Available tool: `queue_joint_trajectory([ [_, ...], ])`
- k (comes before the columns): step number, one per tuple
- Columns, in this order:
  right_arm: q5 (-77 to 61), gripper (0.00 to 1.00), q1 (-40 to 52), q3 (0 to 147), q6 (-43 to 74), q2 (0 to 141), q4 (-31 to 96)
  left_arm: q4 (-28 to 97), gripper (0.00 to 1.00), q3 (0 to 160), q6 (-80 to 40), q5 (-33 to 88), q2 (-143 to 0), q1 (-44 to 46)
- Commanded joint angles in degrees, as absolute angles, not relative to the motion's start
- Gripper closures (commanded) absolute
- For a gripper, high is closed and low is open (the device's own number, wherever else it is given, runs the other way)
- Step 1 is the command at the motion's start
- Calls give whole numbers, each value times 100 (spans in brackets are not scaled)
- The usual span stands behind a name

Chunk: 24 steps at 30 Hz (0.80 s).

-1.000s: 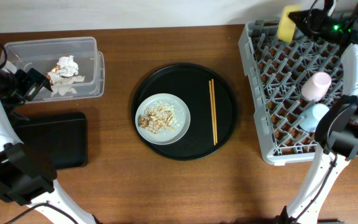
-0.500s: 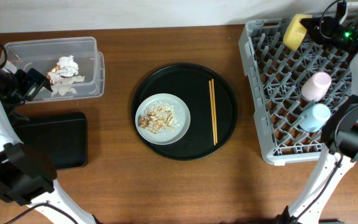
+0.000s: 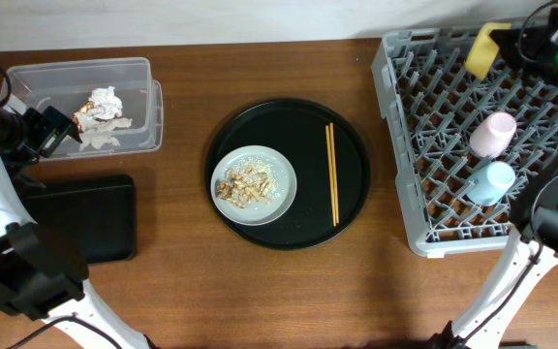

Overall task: Sort waste into correct bins and load items into the dishwasher rack
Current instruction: 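Lift the yellow cup and carry it right to the rack's far corner, then lower the yellow cup upside down into the rack and release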

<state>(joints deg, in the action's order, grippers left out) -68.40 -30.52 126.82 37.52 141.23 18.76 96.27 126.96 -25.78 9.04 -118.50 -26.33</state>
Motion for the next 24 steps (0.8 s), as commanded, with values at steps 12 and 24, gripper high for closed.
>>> queue_joint_trajectory([
  [12,-7181,96,-2991,12652,4746,14191,873,9629,1,12672,-2624,904,-11644,-2644],
  [24,-7002,96,-2906,12658,4703,14724,1111,9629,1,12672,-2624,904,-11644,-2644],
])
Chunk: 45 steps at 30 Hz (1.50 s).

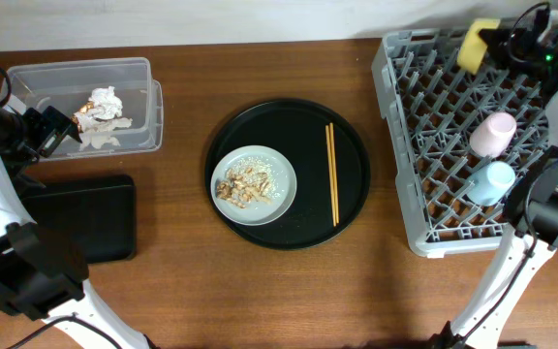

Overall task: Sort waste into correct bins and load items into the dishwasher rack
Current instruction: 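Lower the yellow cup upside down into the rack and release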

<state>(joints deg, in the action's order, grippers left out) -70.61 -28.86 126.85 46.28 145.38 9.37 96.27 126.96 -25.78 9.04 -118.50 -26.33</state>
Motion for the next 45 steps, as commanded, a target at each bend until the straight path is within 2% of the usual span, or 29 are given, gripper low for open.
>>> queue_joint_trajectory([
  [1,-6984,96,-2932,12658,4703,14700,1114,9629,1,12672,-2624,904,-11644,-2644],
  [6,-6517,89,-3065,12663,4644,14466,1627,9629,1,12672,-2624,904,-11644,-2644],
  [11,-5776,69,-3210,12669,4187,14014,2652,9629,1,12672,-2624,904,-11644,-2644],
  [13,-5358,56,-3273,12669,3994,13751,3096,9629,1,12672,-2624,904,-11644,-2644],
  [15,-4971,38,-3350,12669,3913,13485,3441,9629,1,12672,-2624,904,-11644,-2644],
  [18,-4560,15,-3476,12669,3916,13019,3826,9629,1,12672,-2624,904,-11644,-2644],
  [19,-4383,9,-3507,12669,3913,12851,3946,9629,1,12672,-2624,904,-11644,-2644],
  [20,-4268,8,-3524,12669,3913,12746,4023,9629,1,12672,-2624,904,-11644,-2644],
  [22,-4136,9,-3505,12669,3752,12580,4066,9629,0,12672,-2624,904,-11644,-2644],
  [24,-3809,14,-3382,12669,3575,12503,4147,9629,1,12672,-2624,904,-11644,-2644],
  [26,-3430,32,-3216,12669,3398,12514,4195,9629,1,12672,-2624,904,-11644,-2644],
  [27,-3028,47,-3076,12667,3238,12538,4254,9629,1,12672,-2624,904,-11644,-2644],
  [28,-2248,66,-2836,12667,3087,12586,4313,9629,1,12672,-2624,904,-11644,-2644],
  [32,-207,95,-2206,12667,2818,12807,4217,9629,1,12672,-2624,904,-11644,-2644],
  [33,458,96,-2014,12665,2689,12921,4088,9629,1,12672,-2624,904,-11644,-2644],
  [37,1492,96,-1603,12665,2126,13268,3653,9629,1,12672,-2624,904,-11644,-2644],
  [45,2169,96,-1623,12663,2082,13664,3610,9629,1,12672,-2624,904,-11644,-2644],
])
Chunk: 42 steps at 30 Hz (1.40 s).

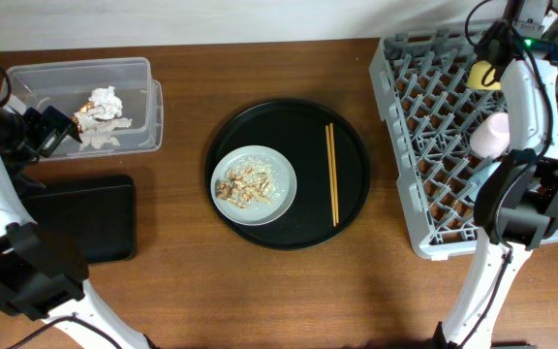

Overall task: Sort waste into correct bins and load items into the dishwasher rack
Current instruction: 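Lower the yellow cup upside down into the rack and release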

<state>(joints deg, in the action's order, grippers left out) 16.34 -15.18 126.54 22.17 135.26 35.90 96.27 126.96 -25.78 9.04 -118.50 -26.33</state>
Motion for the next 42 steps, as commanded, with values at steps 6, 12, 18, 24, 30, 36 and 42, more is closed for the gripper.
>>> queue_joint_trajectory([
  [6,2080,96,-1699,12663,1787,13736,3708,9629,1,12672,-2624,904,-11644,-2644],
  [12,1656,96,-1684,12665,1503,13625,3347,9629,1,12672,-2624,904,-11644,-2644],
  [18,705,96,-1680,12663,989,13622,2762,9629,1,12672,-2624,904,-11644,-2644],
  [24,729,96,-1699,12663,749,14009,2969,9629,1,12672,-2624,904,-11644,-2644],
  [30,729,96,-1706,12665,749,14027,3216,9629,1,12672,-2624,904,-11644,-2644],
  [36,1337,96,-1712,12665,751,13714,3763,9629,1,12672,-2624,904,-11644,-2644],
  [42,1743,92,-1706,12665,753,12903,4084,9629,1,12672,-2624,904,-11644,-2644],
])
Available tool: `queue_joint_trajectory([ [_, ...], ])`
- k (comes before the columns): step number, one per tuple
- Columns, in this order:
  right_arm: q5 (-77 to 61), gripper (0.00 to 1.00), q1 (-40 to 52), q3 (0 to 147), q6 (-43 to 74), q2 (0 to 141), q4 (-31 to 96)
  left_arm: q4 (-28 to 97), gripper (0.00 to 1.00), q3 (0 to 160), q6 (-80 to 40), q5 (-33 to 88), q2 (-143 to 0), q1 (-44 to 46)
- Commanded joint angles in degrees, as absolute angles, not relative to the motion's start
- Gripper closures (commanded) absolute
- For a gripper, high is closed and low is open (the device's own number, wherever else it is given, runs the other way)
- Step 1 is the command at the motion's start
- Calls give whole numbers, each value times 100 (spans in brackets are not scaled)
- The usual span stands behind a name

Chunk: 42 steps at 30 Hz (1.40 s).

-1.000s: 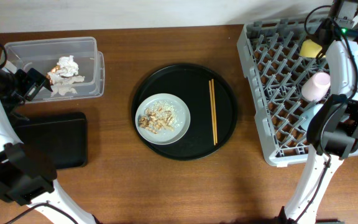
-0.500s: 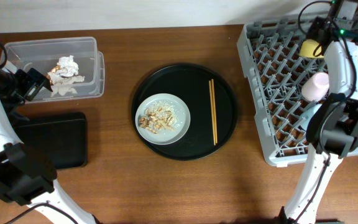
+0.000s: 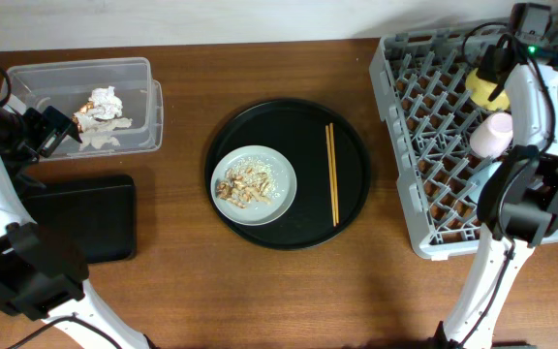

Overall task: Sort waste into correct bins and load items into the dishwasher rack
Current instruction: 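Lower the yellow cup upside down into the rack and release, then move the right gripper back to the chopsticks on the round tray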

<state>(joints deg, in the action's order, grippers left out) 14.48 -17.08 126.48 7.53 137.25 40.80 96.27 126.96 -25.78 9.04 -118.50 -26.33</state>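
My right gripper reaches down into the back right of the grey dishwasher rack, shut on a yellow sponge. A pink cup lies in the rack just in front of it. On the round black tray sit a white plate with food scraps and a pair of chopsticks. My left gripper hangs open at the left side of the clear bin, holding nothing.
Crumpled paper waste lies inside the clear bin. A flat black bin sits in front of it at the left. My right arm's links cross the rack's right half and cover what lies beneath them.
The yellow sponge sits slightly lower and nearer the pink cup than before, and the right wrist has shifted a little to the right. The left arm, tray and plate are unchanged.
My right gripper first held the yellow sponge above the rack's far right corner, then a little further left. Later the wrist had turned over the rack with the sponge lower among the tines, and now it is lower still. The left gripper stayed beside the clear bin throughout.
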Motion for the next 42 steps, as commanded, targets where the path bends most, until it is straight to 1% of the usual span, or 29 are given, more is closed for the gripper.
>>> queue_joint_trajectory([
  [1,1682,85,-1684,12665,755,12731,4101,9629,1,12672,-2624,904,-11644,-2644],
  [2,1584,83,-1651,12665,755,12554,4130,9629,1,12672,-2624,904,-11644,-2644],
  [4,1251,81,-1592,12665,755,12228,4185,9629,1,12672,-2624,904,-11644,-2644],
  [7,14,77,-1426,12665,757,11625,4300,9629,1,12672,-2624,904,-11644,-2644],
  [8,-862,72,-1317,12665,755,11362,4344,9629,1,12672,-2624,904,-11644,-2644],
  [9,-1435,66,-1238,12665,755,11233,4401,9629,1,12672,-2624,904,-11644,-2644],
  [10,-1927,53,-1164,12665,755,11150,4475,9629,1,12672,-2624,904,-11644,-2644],
  [11,-2410,37,-1087,12665,755,11096,4584,9629,1,12672,-2624,904,-11644,-2644],
  [12,-2825,32,-1011,12665,753,11080,4678,9629,1,12672,-2624,904,-11644,-2644],
  [13,-3420,31,-871,12665,753,11074,4834,9629,1,12672,-2624,904,-11644,-2644],
  [14,-3721,30,-711,12665,751,11104,5022,9629,1,12672,-2624,904,-11644,-2644],
  [16,-3476,30,-309,12663,749,11168,5647,9629,1,12672,-2624,904,-11644,-2644],
  [20,-2193,30,464,12663,753,11340,6705,9629,1,12672,-2624,904,-11644,-2644],
  [23,-2016,29,1017,12663,755,11491,7081,9629,1,12672,-2624,904,-11644,-2644],
  [24,-2034,23,1173,12663,753,11550,7146,9629,1,12672,-2624,904,-11644,-2644],
  [25,-2018,14,1365,12663,746,11592,7229,9629,0,12672,-2624,904,-11644,-2644],
  [26,-1892,13,1509,12663,727,11666,7271,9629,1,12672,-2624,904,-11644,-2644],
  [27,-1643,17,1653,12663,731,11712,7312,9629,1,12672,-2624,904,-11644,-2644],
  [28,-1347,31,1796,12663,786,11784,7358,9629,1,12672,-2624,904,-11644,-2644],
  [30,-637,44,2038,12658,1238,11950,7494,9629,1,12672,-2624,904,-11644,-2644],
  [31,-62,51,2187,12652,1721,12112,7590,9629,1,12672,-2624,904,-11644,-2644],
  [32,257,54,2270,12652,1986,12237,7649,9629,1,12672,-2624,904,-11644,-2644],
  [34,585,57,2379,12652,2314,12516,7717,9629,1,12672,-2624,904,-11644,-2644],
  [37,532,61,2443,12652,2480,12960,7730,9629,1,12672,-2624,904,-11644,-2644],
  [42,480,61,2427,12652,2471,13528,7756,9629,1,12672,-2624,904,-11644,-2644],
])
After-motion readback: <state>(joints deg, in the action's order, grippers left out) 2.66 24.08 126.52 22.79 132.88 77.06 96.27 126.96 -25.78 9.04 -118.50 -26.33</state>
